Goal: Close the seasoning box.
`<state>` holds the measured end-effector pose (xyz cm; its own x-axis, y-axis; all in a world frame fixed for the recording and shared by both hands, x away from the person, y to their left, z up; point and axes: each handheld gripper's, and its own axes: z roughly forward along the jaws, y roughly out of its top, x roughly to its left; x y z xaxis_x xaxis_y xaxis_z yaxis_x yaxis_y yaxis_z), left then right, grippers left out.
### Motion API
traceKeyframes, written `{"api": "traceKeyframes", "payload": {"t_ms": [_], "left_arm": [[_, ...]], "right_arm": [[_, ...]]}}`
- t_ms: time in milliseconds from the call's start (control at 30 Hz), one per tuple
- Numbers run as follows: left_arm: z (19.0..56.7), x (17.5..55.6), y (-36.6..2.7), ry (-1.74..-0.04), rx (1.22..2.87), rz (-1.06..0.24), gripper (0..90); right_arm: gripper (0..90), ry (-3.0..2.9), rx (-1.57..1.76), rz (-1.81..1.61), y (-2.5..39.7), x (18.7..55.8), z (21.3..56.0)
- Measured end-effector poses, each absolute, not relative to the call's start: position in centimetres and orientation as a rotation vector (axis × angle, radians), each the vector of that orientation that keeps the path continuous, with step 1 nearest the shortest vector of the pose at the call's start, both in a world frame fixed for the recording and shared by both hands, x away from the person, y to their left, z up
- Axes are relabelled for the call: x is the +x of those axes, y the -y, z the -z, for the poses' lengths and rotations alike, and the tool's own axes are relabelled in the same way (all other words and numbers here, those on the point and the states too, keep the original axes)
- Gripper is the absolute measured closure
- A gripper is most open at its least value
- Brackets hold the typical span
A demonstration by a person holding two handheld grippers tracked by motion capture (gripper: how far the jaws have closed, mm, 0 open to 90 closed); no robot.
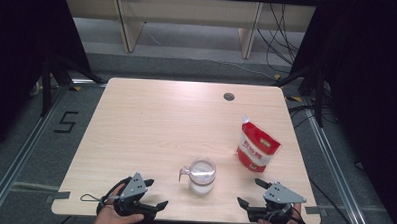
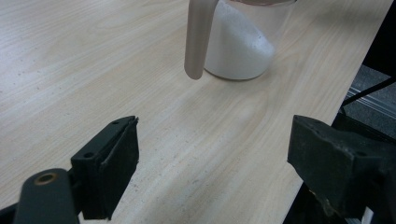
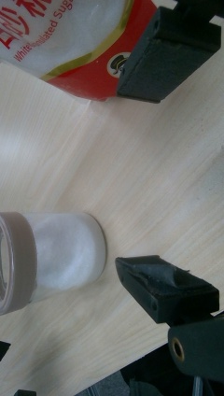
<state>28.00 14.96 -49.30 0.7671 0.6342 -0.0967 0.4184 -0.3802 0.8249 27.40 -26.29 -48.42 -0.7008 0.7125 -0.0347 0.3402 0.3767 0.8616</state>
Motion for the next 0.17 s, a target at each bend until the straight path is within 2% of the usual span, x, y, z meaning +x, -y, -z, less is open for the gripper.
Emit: {"api": "traceKeyframes", "payload": {"t_ms": [167], "left_arm": [[49.34, 27.98, -14.85, -0.794, 2.027, -0.284, 16.3]], "right_arm": [[16.0, -2.244, 0.913, -1.25, 26.23, 27.36, 48.42]]}}
